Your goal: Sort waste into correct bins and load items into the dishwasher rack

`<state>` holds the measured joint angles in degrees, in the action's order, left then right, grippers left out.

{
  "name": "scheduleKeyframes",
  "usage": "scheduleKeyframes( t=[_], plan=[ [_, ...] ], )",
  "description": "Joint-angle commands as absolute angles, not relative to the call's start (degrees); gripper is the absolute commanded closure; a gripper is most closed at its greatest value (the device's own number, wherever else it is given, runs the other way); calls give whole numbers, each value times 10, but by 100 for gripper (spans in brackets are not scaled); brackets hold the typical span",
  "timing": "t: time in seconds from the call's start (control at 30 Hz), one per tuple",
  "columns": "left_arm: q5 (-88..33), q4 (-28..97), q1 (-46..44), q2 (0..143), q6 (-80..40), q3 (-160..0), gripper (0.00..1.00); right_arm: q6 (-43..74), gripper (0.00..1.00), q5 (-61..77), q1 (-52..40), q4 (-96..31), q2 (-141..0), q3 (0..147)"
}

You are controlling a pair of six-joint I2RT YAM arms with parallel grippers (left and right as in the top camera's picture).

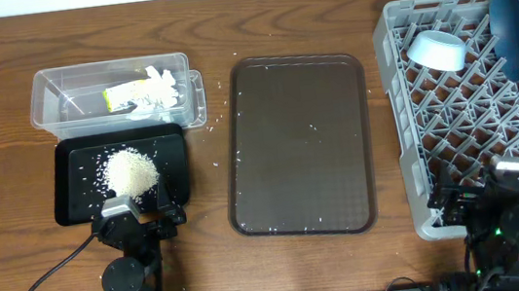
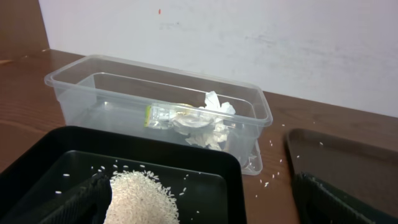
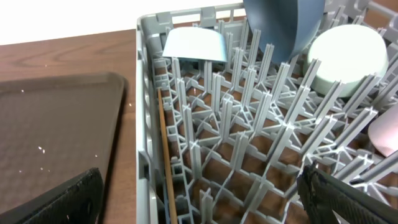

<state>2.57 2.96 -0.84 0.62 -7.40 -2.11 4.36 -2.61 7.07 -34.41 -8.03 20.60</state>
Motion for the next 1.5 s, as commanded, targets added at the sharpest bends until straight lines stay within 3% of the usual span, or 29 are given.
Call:
scheduleKeyframes(
  t=[0.0,0.33,1.47],
  plan=[
    [35,37,-6,2,-64,-2,5,51,1,-32,71,-333,-42,174],
    [35,37,-6,2,-64,-2,5,51,1,-32,65,-170,-3,140],
    [35,37,-6,2,-64,-2,5,51,1,-31,55,-77,-3,20]
  ],
)
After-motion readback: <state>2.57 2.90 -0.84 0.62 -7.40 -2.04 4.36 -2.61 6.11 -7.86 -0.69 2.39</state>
